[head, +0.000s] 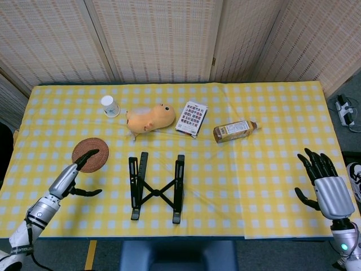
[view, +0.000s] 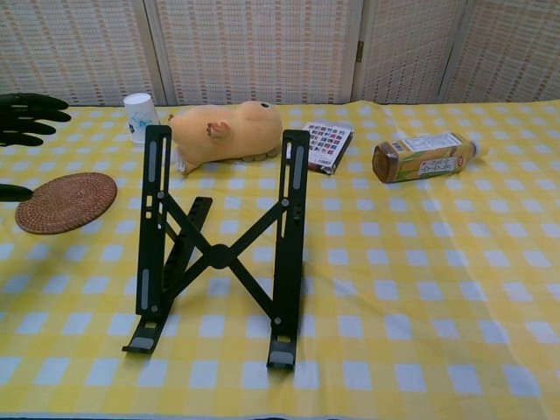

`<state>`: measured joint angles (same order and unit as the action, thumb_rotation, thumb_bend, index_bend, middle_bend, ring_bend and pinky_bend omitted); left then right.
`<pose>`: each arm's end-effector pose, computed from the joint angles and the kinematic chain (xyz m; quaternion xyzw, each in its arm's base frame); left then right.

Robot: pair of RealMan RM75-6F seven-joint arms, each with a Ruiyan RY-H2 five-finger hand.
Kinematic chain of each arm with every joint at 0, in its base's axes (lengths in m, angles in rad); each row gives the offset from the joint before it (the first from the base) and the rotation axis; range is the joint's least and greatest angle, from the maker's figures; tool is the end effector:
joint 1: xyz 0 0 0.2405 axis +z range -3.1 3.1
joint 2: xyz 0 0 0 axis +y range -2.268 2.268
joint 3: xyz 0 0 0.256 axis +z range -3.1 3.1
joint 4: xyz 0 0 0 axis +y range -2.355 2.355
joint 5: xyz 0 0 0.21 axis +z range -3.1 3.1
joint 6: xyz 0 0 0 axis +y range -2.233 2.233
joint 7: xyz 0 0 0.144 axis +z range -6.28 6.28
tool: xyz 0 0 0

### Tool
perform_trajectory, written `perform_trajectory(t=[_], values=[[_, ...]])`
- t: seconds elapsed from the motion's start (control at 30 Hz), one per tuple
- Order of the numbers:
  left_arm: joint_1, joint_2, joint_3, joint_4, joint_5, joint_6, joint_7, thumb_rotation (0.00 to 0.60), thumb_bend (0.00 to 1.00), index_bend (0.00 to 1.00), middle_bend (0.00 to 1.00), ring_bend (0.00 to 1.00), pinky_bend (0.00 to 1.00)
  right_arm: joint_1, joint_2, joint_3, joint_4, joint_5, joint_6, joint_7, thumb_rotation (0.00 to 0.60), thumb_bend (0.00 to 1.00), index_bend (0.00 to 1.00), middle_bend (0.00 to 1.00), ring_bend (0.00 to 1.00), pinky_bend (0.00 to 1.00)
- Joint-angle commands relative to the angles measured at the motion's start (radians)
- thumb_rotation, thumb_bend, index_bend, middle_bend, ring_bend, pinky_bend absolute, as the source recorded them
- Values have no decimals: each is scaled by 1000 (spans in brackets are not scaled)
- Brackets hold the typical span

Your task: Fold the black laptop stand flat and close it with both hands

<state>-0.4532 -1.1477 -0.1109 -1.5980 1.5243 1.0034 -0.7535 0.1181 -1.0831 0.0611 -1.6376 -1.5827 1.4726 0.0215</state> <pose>-0.2419 0.2873 0.0965 -0.5608 -0.6180 -0.4817 0.2676 -0.2912 -0.1923 0.1633 0.6236 -0.3624 0.4158 0.5540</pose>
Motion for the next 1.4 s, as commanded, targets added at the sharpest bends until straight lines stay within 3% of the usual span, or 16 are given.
perform_trajectory(t=[0.03, 0.23, 0.37, 0.47, 0.9, 1.03, 1.17, 1.2, 1.4], values=[[-122, -45, -7, 99, 35, -128, -290, 600, 192, 23, 84, 39, 111, 7, 0, -3, -7, -3, -10, 1, 600, 359, 0, 0, 50, 0], [-186, -112, 9, 188, 50, -169, -408, 600, 193, 4, 84, 54, 123, 20, -10, -6, -12, -6, -28, -5, 600, 359, 0, 0, 52, 0], [-219, -148, 25, 201, 70, -175, -524, 600, 193, 73, 165, 171, 201, 27, -19, -6, -9, -1, -40, -1, 600, 359, 0, 0, 53, 0], [-243, -180, 37, 222, 91, -168, -600, 600, 192, 118, 199, 204, 255, 33, -28, -8, -2, 0, -50, 8, 600, 359, 0, 0, 52, 0], [-284, -283, 57, 252, 105, -81, -714, 600, 197, 299, 378, 361, 381, 93, -85, -23, 54, 12, -162, 137, 600, 359, 0, 0, 55, 0], [-282, -290, 68, 247, 119, -34, -762, 600, 201, 357, 469, 449, 448, 134, -109, -27, 67, -4, -215, 219, 600, 359, 0, 1, 55, 0], [-277, -289, 76, 247, 124, -6, -754, 600, 203, 395, 508, 474, 477, 164, -129, -27, 76, -19, -244, 295, 600, 359, 0, 5, 59, 0], [-265, -283, 80, 237, 128, 21, -730, 600, 203, 403, 510, 475, 479, 199, -144, -28, 69, -33, -283, 390, 600, 359, 0, 6, 59, 0], [-235, -243, 106, 179, 139, 87, -696, 600, 205, 425, 529, 491, 502, 305, -177, -44, 102, -115, -355, 669, 600, 359, 0, 6, 58, 0]])
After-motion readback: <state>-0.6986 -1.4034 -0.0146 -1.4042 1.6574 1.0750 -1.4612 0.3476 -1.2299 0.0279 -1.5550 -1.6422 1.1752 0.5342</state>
